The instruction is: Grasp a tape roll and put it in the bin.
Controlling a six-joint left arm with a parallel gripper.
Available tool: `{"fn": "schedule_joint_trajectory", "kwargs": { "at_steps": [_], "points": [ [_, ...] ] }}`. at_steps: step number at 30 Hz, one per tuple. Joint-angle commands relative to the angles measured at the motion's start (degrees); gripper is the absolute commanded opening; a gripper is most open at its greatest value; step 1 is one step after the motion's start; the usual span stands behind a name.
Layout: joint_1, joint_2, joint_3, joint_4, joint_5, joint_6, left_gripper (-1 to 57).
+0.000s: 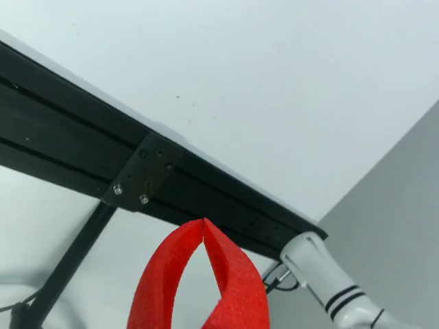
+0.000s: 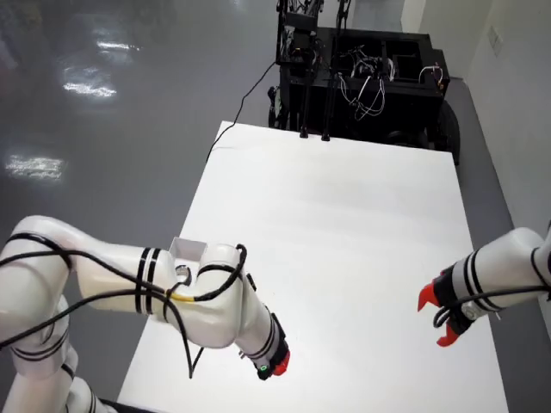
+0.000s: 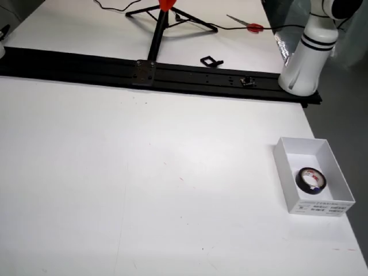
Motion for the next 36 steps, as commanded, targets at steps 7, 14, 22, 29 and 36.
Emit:
{"fn": "schedule_joint_trajectory", "kwargs": {
  "at_steps": [7, 14, 22, 29, 36],
  "points": [
    [1.2, -9.5, 2.9, -5.3, 6.2, 3.9, -0.4],
    [3.4, -9.5, 3.0, -5.3, 6.4, 2.1, -0.4],
    [6.0, -9.3, 3.0, -5.4, 3.3, 8.6, -0.4],
    [15.8, -9.2, 3.0, -5.2, -3.6, 14.3, -0.4],
    [22.1, -9.5, 3.0, -5.0, -3.5, 21.6, -0.4]
  ]
}}
